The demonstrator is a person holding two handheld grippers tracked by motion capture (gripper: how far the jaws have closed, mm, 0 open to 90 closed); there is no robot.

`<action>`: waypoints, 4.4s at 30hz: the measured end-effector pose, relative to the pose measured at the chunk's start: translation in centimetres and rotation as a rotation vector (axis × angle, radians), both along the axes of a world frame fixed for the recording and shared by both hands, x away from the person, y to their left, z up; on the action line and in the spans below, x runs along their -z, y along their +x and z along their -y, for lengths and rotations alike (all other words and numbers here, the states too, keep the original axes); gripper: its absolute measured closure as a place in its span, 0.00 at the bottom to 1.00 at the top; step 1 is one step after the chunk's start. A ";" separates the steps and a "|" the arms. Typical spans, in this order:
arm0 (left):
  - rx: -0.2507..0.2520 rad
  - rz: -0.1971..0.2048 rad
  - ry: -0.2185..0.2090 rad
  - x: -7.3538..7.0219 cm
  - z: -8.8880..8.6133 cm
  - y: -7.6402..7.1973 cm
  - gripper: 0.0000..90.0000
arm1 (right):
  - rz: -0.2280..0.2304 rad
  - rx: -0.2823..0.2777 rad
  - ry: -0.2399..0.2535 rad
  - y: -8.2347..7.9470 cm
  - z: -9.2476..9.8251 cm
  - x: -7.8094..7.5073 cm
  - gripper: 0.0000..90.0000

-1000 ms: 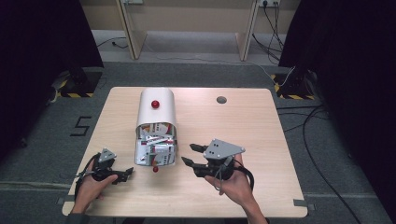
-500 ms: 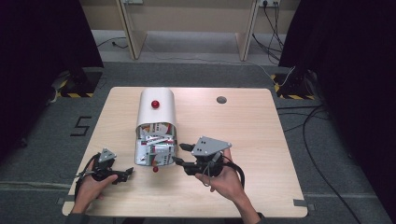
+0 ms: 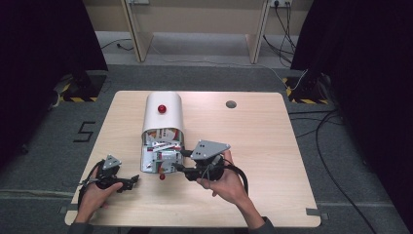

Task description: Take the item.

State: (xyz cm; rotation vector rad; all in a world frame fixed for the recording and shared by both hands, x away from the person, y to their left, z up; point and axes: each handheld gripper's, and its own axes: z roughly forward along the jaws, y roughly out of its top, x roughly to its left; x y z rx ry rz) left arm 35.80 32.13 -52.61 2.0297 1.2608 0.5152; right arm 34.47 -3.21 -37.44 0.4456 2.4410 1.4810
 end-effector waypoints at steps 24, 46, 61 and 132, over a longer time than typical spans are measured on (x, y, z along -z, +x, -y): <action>0.000 0.000 0.000 0.0 0.0 0.0 0.00 | -0.042 -0.061 -0.061 1.7 -3.2 0.9 0.62; 0.000 0.000 0.000 0.0 0.0 0.0 0.00 | -0.063 -0.102 -0.094 2.4 -4.3 1.8 0.69; 0.001 0.000 0.000 0.0 0.0 0.0 0.00 | -0.056 -0.161 -0.130 2.5 -4.7 2.5 0.85; 0.000 0.000 0.000 0.0 0.0 0.0 0.00 | 0.050 -0.002 0.061 3.4 4.6 -4.2 0.99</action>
